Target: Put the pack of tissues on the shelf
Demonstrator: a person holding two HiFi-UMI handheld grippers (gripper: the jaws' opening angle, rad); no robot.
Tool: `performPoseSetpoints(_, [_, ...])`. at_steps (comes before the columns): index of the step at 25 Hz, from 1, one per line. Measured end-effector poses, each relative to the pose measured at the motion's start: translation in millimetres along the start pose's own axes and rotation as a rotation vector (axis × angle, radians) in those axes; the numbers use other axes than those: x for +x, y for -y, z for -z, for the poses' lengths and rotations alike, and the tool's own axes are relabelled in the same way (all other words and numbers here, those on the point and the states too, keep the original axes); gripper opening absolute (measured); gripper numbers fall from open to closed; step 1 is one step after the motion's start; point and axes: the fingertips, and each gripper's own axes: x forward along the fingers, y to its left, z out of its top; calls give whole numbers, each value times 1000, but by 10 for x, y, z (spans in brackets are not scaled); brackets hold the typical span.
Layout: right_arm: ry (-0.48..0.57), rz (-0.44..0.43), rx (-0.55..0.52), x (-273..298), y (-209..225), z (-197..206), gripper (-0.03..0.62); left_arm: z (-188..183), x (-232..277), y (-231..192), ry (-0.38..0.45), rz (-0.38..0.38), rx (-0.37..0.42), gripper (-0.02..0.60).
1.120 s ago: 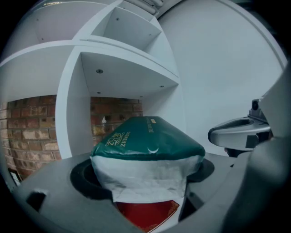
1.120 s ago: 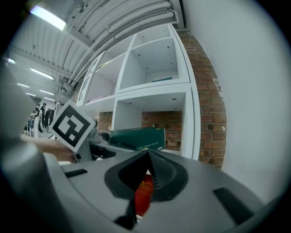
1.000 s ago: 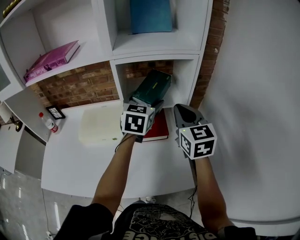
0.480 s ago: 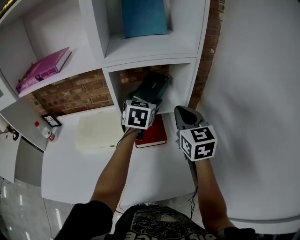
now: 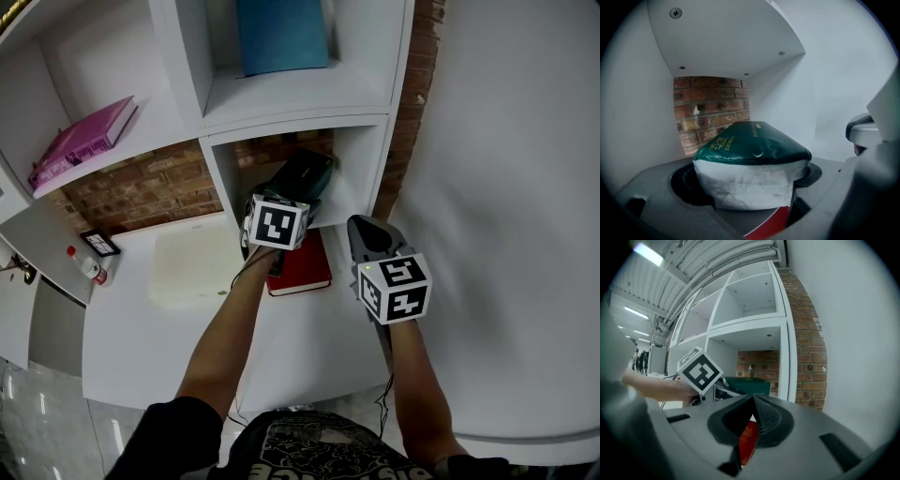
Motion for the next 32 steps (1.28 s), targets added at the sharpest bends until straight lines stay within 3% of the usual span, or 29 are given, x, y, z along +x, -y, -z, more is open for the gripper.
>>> performPoseSetpoints(9, [-1, -5, 6, -75, 32, 1, 3, -25, -65, -15, 20, -33, -3, 497])
performPoseSetpoints(21, [6, -64, -7, -216, -137, -50, 3, 43, -389, 47, 48, -54, -68, 494])
performPoseSetpoints(32, [28, -89, 13, -354, -193, -154, 3, 40, -985, 193, 125, -67, -71, 406])
